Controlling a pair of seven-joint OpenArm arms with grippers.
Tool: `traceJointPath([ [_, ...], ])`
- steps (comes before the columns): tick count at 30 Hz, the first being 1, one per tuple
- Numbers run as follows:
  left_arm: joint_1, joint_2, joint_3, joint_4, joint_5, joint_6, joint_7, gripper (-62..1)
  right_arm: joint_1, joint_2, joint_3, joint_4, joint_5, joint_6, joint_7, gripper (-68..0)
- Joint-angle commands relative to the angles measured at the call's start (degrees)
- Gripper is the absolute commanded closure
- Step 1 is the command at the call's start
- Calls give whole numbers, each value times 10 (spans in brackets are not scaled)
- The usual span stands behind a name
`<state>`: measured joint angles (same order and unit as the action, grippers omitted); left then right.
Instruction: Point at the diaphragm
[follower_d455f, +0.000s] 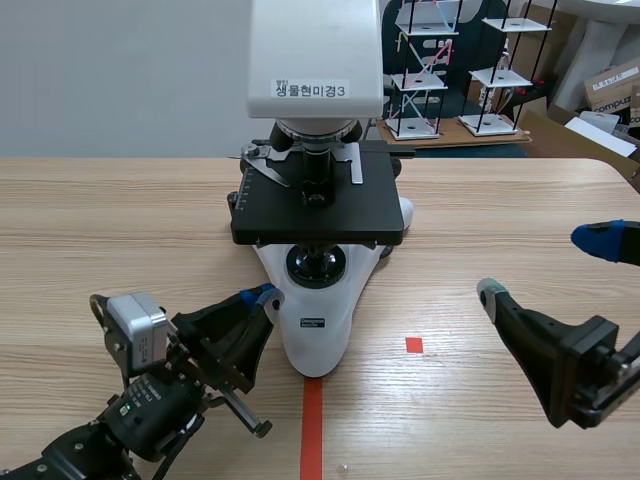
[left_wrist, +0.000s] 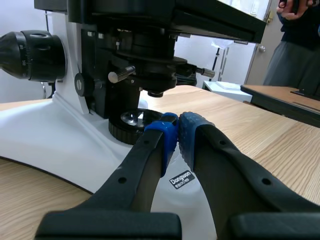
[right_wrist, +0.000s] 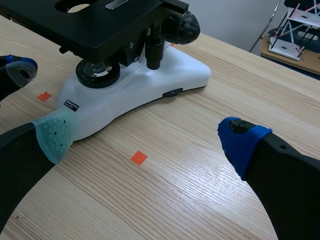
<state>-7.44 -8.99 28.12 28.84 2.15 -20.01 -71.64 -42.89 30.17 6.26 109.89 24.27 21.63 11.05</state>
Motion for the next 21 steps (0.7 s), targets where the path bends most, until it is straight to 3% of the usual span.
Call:
traceJointPath([
  [1,-3,5,-3,7,-1,0,-8,-46,-1,3,5,3,4,-2,8,-608],
  [21,-4,15,-3,5,18,15,-10,-46,-1,3,5,3,4,-2,9,-608],
])
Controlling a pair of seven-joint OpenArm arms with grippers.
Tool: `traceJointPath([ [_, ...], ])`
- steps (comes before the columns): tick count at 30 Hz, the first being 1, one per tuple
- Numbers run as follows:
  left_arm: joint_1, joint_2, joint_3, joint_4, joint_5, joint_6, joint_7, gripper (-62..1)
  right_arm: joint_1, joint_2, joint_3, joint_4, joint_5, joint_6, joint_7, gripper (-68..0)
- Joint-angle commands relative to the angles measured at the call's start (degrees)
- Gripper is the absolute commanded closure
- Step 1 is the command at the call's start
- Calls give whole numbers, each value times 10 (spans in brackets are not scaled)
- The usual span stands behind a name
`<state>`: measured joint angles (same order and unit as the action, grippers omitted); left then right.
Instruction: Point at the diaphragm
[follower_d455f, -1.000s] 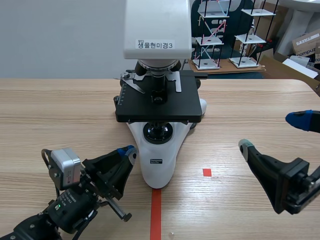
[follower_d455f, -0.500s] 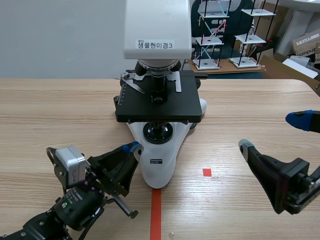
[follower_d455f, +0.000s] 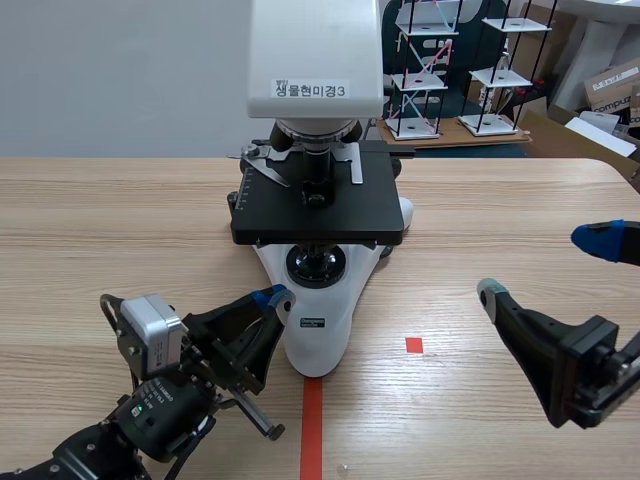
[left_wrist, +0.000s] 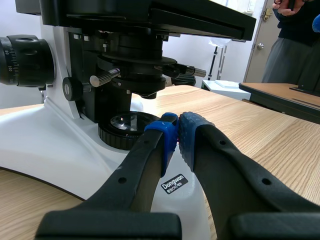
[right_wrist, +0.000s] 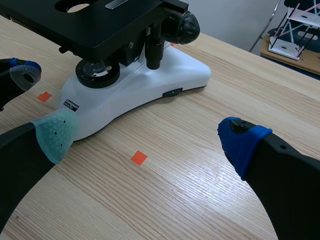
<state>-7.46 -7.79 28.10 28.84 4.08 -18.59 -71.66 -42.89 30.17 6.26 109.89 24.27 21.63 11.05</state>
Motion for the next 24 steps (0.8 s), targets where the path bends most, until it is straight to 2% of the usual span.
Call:
traceJointPath([
  [1,-3,3,-2,5,-1,1,-10,-46,-1,3,5,3,4,-2,9,-608],
  [8,-3,3,-2,5,-1,11,-10,-46,-1,3,5,3,4,-2,9,-608],
  [24,-3,3,-2,5,-2,12,-10,-46,-1,3,5,3,4,-2,9,-608],
])
